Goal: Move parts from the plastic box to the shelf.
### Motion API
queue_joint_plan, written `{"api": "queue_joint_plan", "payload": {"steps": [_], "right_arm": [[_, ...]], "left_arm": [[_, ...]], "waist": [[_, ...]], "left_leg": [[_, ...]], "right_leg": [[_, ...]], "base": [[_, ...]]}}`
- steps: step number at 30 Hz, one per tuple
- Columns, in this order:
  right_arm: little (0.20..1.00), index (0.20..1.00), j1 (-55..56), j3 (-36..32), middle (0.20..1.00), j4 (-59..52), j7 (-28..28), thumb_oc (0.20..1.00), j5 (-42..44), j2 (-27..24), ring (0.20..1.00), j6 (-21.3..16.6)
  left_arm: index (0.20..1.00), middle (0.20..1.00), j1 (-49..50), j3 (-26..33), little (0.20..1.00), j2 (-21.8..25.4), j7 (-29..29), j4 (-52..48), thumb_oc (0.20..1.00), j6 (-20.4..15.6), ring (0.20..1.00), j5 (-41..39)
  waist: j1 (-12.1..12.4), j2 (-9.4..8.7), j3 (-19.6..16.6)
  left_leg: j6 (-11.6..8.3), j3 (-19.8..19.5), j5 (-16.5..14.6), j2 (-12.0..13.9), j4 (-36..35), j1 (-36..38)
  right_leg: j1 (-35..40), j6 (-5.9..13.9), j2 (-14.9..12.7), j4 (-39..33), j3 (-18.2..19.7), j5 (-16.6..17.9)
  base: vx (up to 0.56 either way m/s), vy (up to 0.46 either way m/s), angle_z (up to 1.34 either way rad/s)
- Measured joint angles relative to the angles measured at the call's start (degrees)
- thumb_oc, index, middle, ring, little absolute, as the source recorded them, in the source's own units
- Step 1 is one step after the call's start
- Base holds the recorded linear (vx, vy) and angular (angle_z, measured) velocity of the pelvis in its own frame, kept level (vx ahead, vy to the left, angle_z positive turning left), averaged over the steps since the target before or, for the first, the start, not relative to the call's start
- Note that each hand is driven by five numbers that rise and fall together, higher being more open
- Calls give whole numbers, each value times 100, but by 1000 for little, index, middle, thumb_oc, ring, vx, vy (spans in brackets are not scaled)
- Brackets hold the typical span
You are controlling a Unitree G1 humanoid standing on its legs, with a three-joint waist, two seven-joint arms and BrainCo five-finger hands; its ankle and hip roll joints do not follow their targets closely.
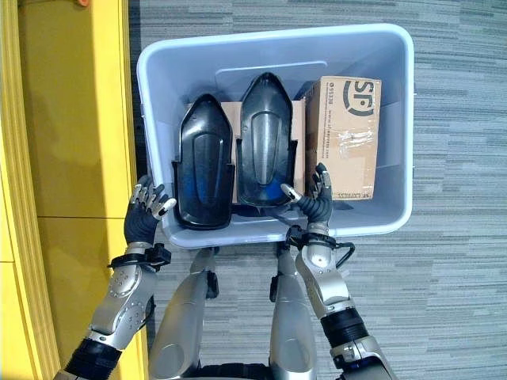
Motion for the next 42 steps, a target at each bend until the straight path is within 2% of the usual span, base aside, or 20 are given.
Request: {"api": "queue_joint_plan", "payload": {"steps": [5,16,29,35,38,41,42], "right_arm": [[1000,1000,-208,9,1000,238,-11,1000,-222,-21,1000,79],[1000,1000,-898,16,1000,1194,-167,1000,-379,-74,1000,274],[1000,1000,-2626,17,1000,3423,-504,1000,-311,-284,1000,405],[1000,1000,-3199,210,1000,4267,-456,1000,-200,-516,1000,456],[1000,1000,-3745,381,1000,5185,-424,1000,-196,-555,1000,466],[1000,1000,-3932,403,1000,5367,-364,1000,-195,-669,1000,503],[583,583,-3950,395,583,5405,-359,583,-191,-679,583,509]], "left_arm": [[1000,1000,0,-2,1000,2,-7,6,1000,-4,1000,-1],[1000,1000,-4,-24,1000,2,-59,47,1000,-41,1000,-18],[1000,1000,-1,-287,1000,87,-176,53,1000,-133,1000,-186],[1000,1000,-10,-390,1000,174,-236,54,1000,-140,1000,-308],[1000,1000,-42,-486,1000,306,-294,46,1000,-203,1000,-348],[1000,1000,-43,-511,1000,330,-299,39,1000,-250,1000,-349],[1000,1000,-43,-518,1000,331,-299,42,1000,-251,1000,-350]], "waist": [[136,3,2],[247,27,10],[532,102,20],[592,175,41],[602,200,39],[649,238,43],[689,260,55]], "left_leg": [[0,-13,0,-4,4,-11],[0,-33,0,-8,29,-27],[4,-79,5,-12,67,-163],[10,-100,35,-19,75,-223],[11,-115,40,-23,139,-264],[16,-142,57,-23,195,-406],[16,-145,57,-23,237,-466]], "right_leg": [[-5,0,-7,0,-7,-1],[-6,-1,-12,7,-15,-1],[-125,-1,-15,45,-52,-1],[-207,-2,-19,116,-58,-8],[-267,1,-28,220,-59,-41],[-463,1,-32,421,-57,-98],[-530,-8,-36,486,-56,-114]], "base": [[0,0,0],[0,0,0],[0,3,1],[0,0,0],[0,0,0],[-4,3,1],[0,0,0]]}}
